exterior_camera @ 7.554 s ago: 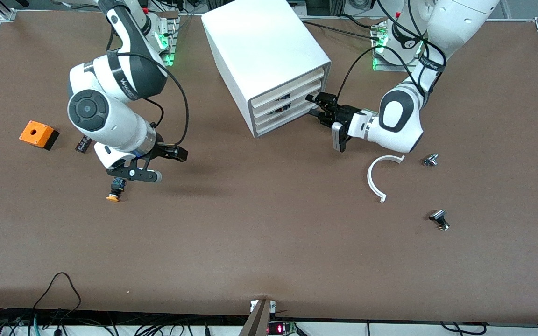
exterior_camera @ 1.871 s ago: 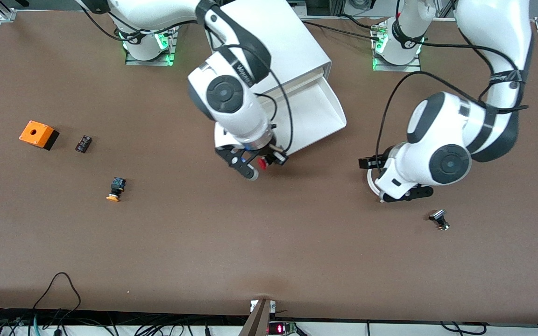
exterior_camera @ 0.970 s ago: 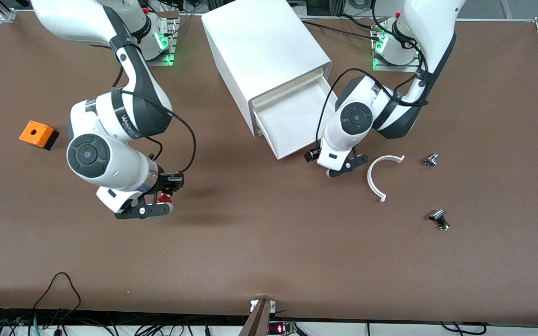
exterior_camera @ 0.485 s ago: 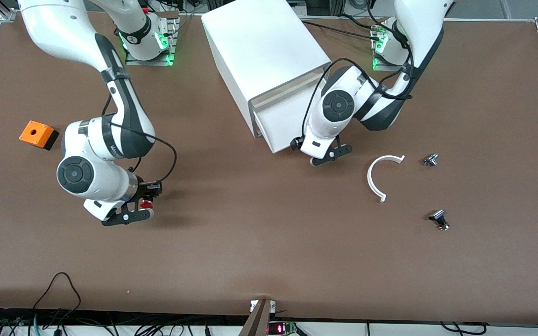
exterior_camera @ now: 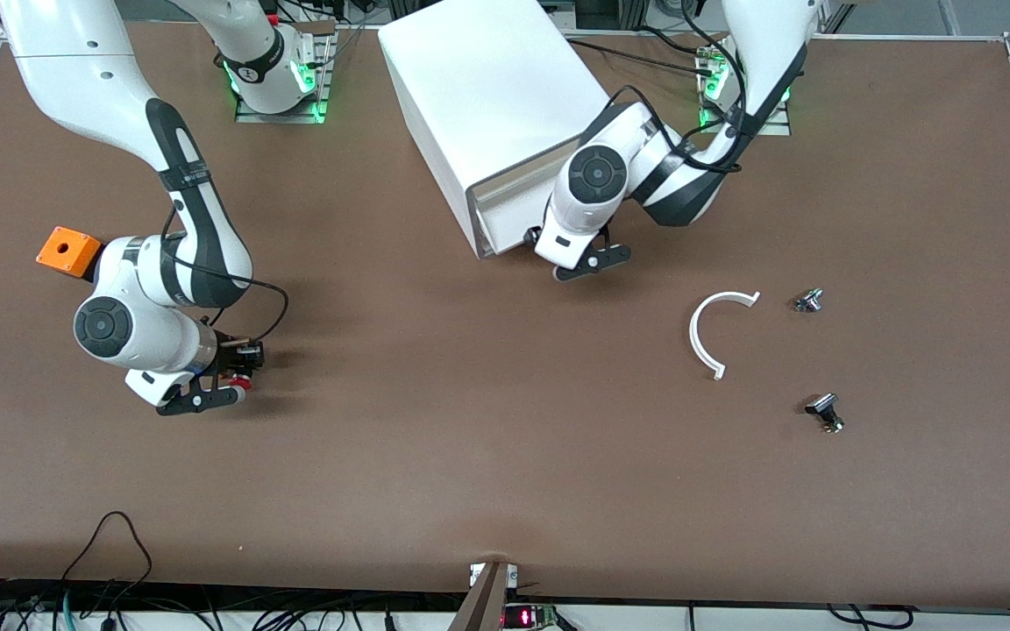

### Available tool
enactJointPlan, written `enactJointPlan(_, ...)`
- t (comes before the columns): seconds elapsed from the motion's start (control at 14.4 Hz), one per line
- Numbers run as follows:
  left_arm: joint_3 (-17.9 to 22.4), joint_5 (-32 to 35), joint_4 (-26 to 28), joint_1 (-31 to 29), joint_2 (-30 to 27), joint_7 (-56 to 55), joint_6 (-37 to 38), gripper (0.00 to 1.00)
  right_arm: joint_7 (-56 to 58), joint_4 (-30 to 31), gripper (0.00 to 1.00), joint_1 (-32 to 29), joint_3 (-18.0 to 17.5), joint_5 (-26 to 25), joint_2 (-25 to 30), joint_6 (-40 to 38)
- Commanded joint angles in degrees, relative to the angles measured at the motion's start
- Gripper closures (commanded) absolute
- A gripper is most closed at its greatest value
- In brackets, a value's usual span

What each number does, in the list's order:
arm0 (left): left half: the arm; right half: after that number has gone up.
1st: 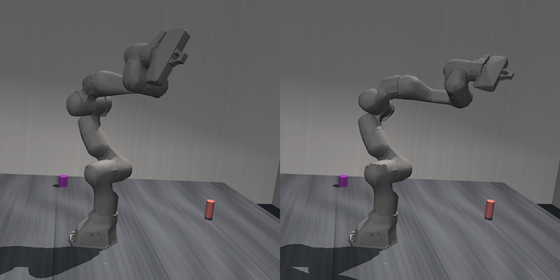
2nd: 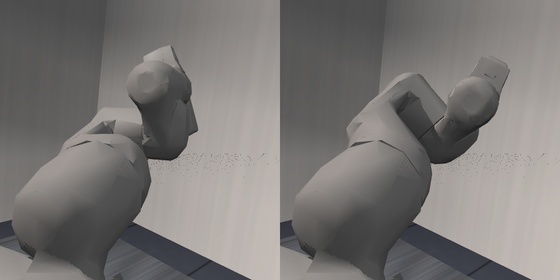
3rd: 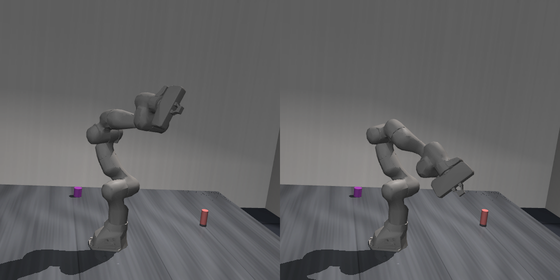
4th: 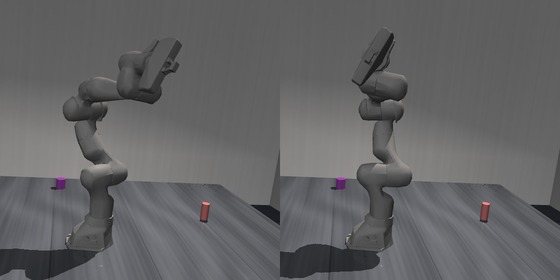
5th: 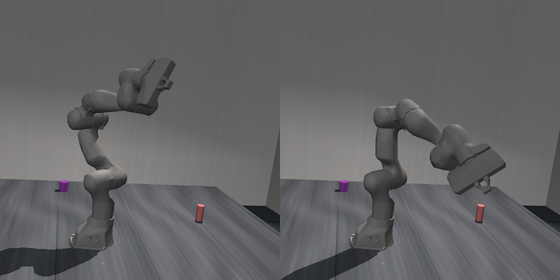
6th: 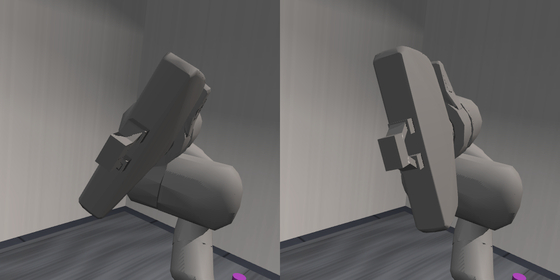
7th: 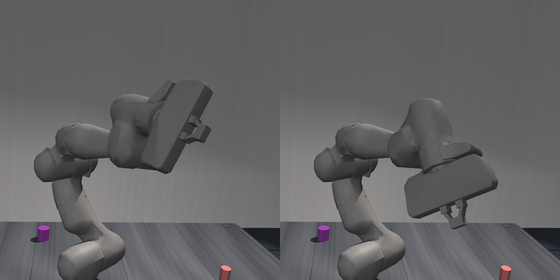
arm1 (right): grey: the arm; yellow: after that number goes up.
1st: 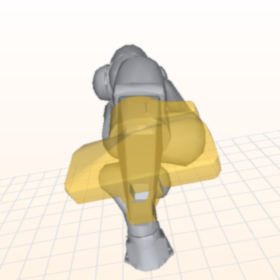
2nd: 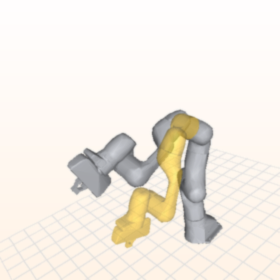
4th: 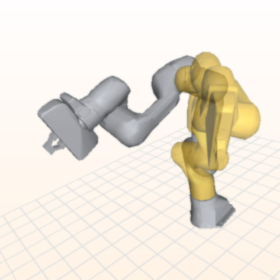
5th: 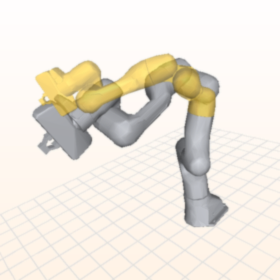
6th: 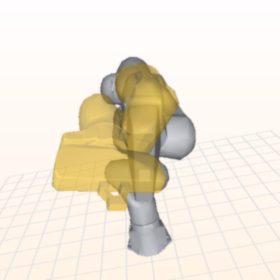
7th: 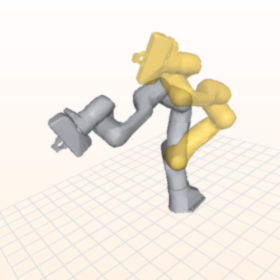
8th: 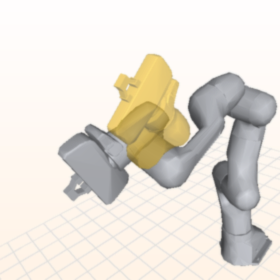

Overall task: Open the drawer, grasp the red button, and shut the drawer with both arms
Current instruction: 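Push the drawer shut with the left gripper while the right gripper carries the button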

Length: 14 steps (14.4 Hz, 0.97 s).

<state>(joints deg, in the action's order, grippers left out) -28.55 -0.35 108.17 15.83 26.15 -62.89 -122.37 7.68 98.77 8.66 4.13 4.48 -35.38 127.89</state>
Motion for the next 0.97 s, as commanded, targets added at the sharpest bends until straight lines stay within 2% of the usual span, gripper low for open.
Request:
enactJointPlan(0.0,-1.4,-0.1,1.6,-0.1,-1.5,-1.2,1.1,0.0,2.9,4.0,1.0,-1.1,-0.8,4.5,1.1,2.1)
enactJointPlan(0.07,-2.1,-0.3,1.6,-0.1,-1.5,-1.4,1.1,0.0,3.0,4.0,1.0,-1.1,-0.9,4.9,0.9,2.1)
enactJointPlan(0.14,-2.6,-1.0,1.7,-0.1,-1.5,-1.4,1.2,0.0,3.0,3.9,0.84,-1.1,-0.9,4.9,0.8,2.0)
enactJointPlan(0.21,-2.6,-1.7,1.8,0.0,-1.5,-1.4,1.1,0.0,3.0,3.8,0.51,-1.1,-0.9,4.9,0.8,2.0)
enactJointPlan(0.28,-2.6,-2.5,1.9,0.2,-1.2,-1.4,1.1,0.0,3.0,3.6,0.32,-1.1,-0.9,4.9,0.8,2.0)
enactJointPlan(0.35,-2.7,-3.3,1.9,0.8,-1.1,-1.4,1.1,0.0,3.0,3.5,0.26,-1.1,-0.9,4.9,0.9,1.9)
enactJointPlan(0.49,-2.8,-3.6,1.8,1.6,-0.7,-1.4,1.1,0.0,2.8,2.8,0.01,-1.1,-0.8,4.8,1.5,1.5)
enactJointPlan(0.9,-3.1,-3.6,1.6,1.6,-0.4,-1.4,1.2,0.0,0.7,2.6,0.01,-0.9,0.3,3.6,8.8,-3.2)
